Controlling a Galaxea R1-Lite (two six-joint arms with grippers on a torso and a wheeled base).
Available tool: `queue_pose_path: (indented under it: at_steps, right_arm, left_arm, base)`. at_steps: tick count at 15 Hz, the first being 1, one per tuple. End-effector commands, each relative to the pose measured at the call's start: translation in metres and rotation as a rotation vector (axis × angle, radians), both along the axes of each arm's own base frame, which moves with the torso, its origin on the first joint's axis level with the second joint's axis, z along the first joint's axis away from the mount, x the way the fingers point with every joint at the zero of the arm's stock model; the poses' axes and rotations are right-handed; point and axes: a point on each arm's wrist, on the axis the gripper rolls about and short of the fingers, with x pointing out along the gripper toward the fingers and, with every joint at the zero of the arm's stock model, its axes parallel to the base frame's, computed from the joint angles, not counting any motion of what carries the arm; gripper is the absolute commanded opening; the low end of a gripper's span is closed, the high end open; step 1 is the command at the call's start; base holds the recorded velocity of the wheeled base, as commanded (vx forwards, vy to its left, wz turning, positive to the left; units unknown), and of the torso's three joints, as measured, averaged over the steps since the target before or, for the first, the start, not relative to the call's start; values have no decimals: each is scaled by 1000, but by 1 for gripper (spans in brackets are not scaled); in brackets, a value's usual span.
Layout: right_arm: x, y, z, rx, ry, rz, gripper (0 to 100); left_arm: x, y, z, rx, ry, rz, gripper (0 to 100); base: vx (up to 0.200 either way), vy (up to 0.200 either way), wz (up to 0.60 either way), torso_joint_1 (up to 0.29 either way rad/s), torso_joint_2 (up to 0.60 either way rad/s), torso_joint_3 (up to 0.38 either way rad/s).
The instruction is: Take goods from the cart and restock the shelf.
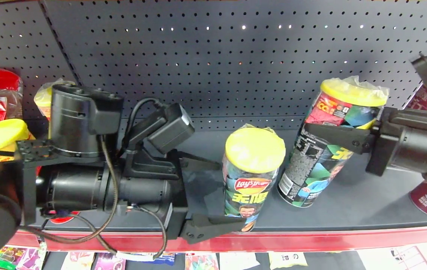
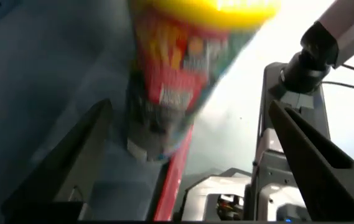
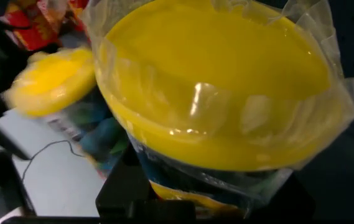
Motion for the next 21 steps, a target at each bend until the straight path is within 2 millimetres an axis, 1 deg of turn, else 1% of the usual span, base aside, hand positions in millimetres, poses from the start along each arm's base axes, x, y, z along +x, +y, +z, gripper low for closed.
queue_pose_path:
  at_steps: [1,3,4,5,7,8,9,10,11,13,17,21]
  right_arm:
    - [30,9,-11,-50,28,-18,0]
    - [46,17,-14,-67,34,-15,0]
    - [46,17,-14,-67,34,-15,0]
    - [65,27,-15,-70,34,-9,0]
    - [79,36,-16,-79,26,-2,0]
    - [83,39,-17,-85,12,3,0]
    - [91,44,-20,-89,-20,9,0]
    - [94,47,-22,-89,-32,12,0]
    - [96,58,-24,-82,-54,34,0]
    - [99,66,-25,-79,-59,53,0]
    - [110,72,-29,-80,-56,54,0]
    - [112,74,-29,-80,-53,57,0]
  left_arm:
    - [-16,24,7,-19,-28,40,100]
    - [-25,36,10,-31,-42,65,100]
    - [-25,36,10,-31,-42,65,100]
    - [-34,48,9,-35,-49,87,100]
    - [-43,57,5,-30,-48,102,100]
    - [-45,58,4,-27,-48,109,100]
    - [-46,61,3,-23,-50,125,100]
    - [-46,62,3,-24,-51,133,100]
    - [-43,65,6,-33,-54,157,100]
    - [-39,69,10,-46,-48,191,100]
    - [-40,69,9,-44,-46,191,100]
    - [-39,69,9,-43,-44,191,100]
  base:
    - [0,0,0,0,0,0]
    - [0,0,0,0,0,0]
    - [0,0,0,0,0,0]
    - [0,0,0,0,0,0]
    - [0,0,0,0,0,0]
    - [0,0,0,0,0,0]
    - [0,0,0,0,0,0]
    - [0,0,0,0,0,0]
    - [0,0,0,0,0,0]
    - [0,0,0,0,0,0]
    - [0,0,0,0,0,0]
    - [0,0,0,0,0,0]
